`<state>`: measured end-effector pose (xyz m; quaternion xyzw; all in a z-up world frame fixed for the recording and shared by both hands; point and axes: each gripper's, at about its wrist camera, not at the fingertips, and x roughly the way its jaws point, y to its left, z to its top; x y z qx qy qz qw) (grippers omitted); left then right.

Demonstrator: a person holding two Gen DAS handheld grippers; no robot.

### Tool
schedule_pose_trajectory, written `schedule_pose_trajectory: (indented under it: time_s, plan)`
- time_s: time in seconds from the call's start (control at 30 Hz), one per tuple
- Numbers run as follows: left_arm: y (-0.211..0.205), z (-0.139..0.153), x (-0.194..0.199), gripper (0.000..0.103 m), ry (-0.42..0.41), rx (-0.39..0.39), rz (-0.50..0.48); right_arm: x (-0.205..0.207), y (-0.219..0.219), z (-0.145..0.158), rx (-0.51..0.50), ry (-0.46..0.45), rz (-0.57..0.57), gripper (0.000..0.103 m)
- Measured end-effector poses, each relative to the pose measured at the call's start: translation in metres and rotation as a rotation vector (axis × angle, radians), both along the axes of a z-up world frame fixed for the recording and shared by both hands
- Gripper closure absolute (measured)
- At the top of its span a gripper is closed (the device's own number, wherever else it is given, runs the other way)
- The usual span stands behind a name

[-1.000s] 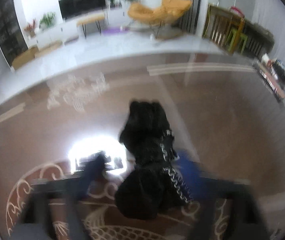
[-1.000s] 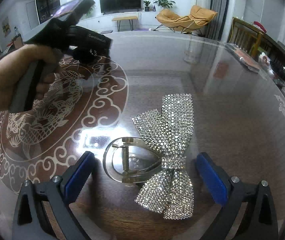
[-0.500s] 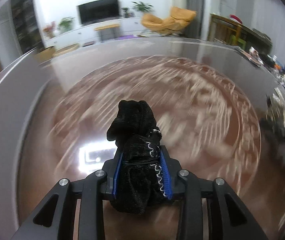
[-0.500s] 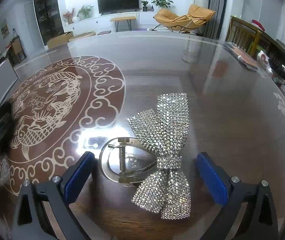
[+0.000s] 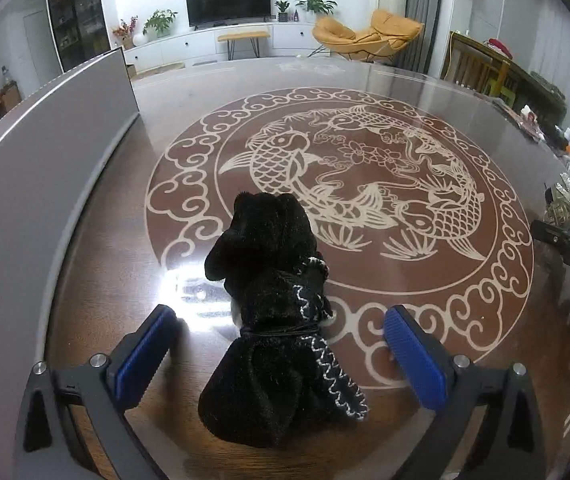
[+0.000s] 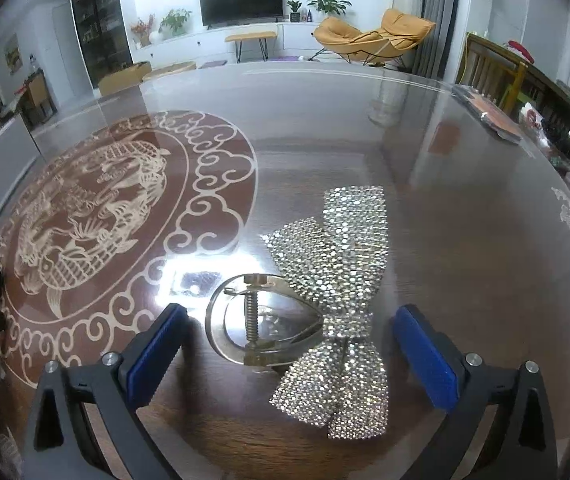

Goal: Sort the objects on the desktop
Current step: 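Grasp the black velvet pouch with the left tool while the right tool holds the bow clip, then hold the pouch in the left tool and bow clip in the right tool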

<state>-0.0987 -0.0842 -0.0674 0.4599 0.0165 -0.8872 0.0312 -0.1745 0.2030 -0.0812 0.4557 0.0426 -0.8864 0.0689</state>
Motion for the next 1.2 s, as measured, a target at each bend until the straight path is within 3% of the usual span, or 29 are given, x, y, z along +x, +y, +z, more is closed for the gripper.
schedule_pose_trajectory:
  time_s: [1.07, 1.13, 1.17, 1.2]
  plan:
    - [-0.0001, -0.0018, 0.0012, 0.0, -0.001, -0.003, 0.0, -0.0002, 0.0013, -0.0002, -0.001, 0.0, 0.0, 0.0]
    - [0.0, -0.0019, 0.0005, 0.0, -0.013, -0.004, -0.026, -0.0053, 0.0016, 0.0016, 0.002, -0.051, 0.027, 0.001]
    - [0.001, 0.0001, -0.0011, 0.0, -0.023, -0.006, -0.072, -0.0075, 0.0034, 0.0044, -0.014, -0.081, 0.039, 0.015]
    - [0.0001, 0.002, -0.001, 0.019, -0.004, -0.008, -0.09, -0.006, 0.0071, 0.0095, -0.039, -0.076, 0.039, 0.033]
